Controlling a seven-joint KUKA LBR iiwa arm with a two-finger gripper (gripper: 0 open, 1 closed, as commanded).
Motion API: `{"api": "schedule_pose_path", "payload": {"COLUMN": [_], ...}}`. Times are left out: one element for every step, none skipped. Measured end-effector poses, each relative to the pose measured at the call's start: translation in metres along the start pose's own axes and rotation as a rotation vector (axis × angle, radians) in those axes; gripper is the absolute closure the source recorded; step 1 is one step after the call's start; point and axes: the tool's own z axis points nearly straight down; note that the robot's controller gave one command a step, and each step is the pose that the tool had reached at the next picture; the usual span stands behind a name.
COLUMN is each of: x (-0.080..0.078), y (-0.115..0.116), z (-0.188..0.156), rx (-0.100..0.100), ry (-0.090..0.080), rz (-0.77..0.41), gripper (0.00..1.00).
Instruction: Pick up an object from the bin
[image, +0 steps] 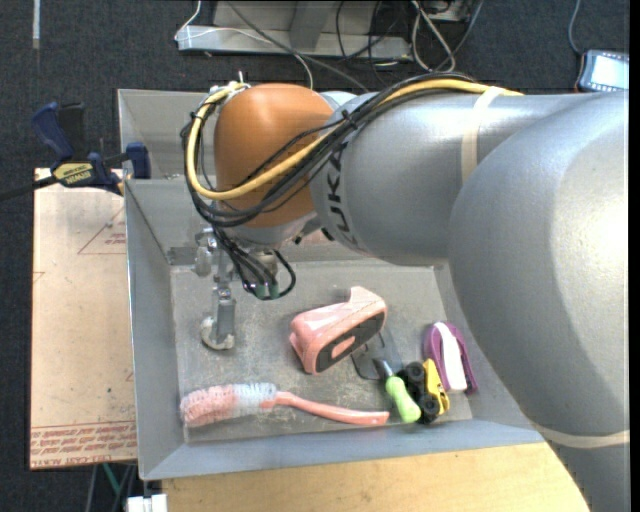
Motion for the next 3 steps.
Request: {"api": "schedule_pose_path", "payload": {"x": [-0.014, -0.014, 0.065], "y": [0.007, 0.008, 0.005], "z": [0.092, 0.087, 0.086], "rx": [0.004, 0.003, 0.001], "ry": [0.014, 0.009, 0.008], "rz": [0.060, 0.044, -0.140], "gripper": [0.00, 0.00, 0.00]}}
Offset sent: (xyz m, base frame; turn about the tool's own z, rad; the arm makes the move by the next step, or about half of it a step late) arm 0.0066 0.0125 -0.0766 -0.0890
